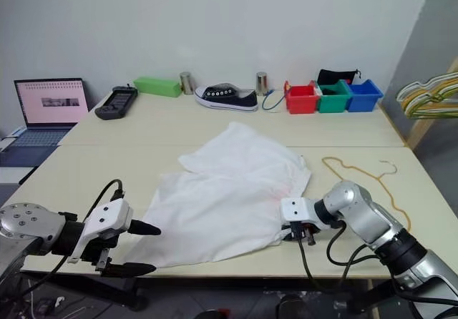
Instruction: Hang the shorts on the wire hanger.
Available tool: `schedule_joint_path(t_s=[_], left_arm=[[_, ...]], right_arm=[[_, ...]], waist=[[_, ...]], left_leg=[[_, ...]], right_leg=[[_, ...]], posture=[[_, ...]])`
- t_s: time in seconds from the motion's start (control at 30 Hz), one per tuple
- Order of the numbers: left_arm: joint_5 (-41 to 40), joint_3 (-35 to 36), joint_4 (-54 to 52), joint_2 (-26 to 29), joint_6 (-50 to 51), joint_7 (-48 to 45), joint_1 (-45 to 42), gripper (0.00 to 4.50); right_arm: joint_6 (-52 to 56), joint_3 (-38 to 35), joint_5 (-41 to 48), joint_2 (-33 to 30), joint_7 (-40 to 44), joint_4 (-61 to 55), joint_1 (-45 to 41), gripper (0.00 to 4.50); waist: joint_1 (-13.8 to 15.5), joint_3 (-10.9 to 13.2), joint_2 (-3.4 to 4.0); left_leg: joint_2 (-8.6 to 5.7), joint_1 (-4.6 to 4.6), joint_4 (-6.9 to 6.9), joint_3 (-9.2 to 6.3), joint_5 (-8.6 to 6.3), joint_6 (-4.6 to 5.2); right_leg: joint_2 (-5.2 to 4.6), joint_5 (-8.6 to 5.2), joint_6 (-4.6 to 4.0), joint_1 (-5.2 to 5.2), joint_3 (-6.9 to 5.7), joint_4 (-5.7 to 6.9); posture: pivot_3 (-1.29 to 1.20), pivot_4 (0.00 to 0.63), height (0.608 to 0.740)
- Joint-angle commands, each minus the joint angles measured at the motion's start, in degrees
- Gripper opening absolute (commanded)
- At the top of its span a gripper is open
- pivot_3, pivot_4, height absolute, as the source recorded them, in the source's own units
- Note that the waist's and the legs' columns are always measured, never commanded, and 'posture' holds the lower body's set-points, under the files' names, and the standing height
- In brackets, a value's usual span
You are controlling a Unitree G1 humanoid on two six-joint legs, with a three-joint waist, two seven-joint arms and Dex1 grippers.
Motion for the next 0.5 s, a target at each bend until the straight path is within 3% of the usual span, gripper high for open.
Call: schedule_joint_path(t_s=[0.03, 0.4, 0.5], left_arm=[[-0.7, -0.5, -0.6, -0.2, 0.3, 0.7, -1.2, 4.24], [0.4, -4.1, 1.9, -1.4, -1.3, 1.3, -4.9, 4.24], [0.5, -4.8, 2.3, -1.6, -1.4, 1.3, -5.6, 4.24]], right_arm=[[-0.5, -0.2, 1.3, -1.8, 3.3, -4.1, 1.8, 0.13], [3.4, -1.6, 2.2, -0.7, 1.9, -5.8, 4.0, 0.02], [5.3, -2.6, 5.3, -2.3, 4.6, -8.8, 4.7, 0.64]], waist=[[0.4, 0.0, -0.01], [0.9, 0.0, -0.05], [1.0, 0.0, -0.05]], left_leg=[[0.00, -0.01, 0.00, 0.00, 0.00, -0.01], [0.11, 0.04, 0.00, 0.11, -0.03, -0.04], [0.13, 0.02, 0.01, 0.12, -0.03, -0.04]], right_leg=[[0.00, -0.01, -0.01, 0.00, 0.00, -0.01], [0.02, -0.03, -0.04, -0.01, -0.04, -0.02], [0.03, -0.03, -0.04, -0.02, -0.03, -0.02]], posture=[[-0.15, 0.047, 0.740], [-0.18, 0.044, 0.740], [-0.19, 0.043, 0.740]])
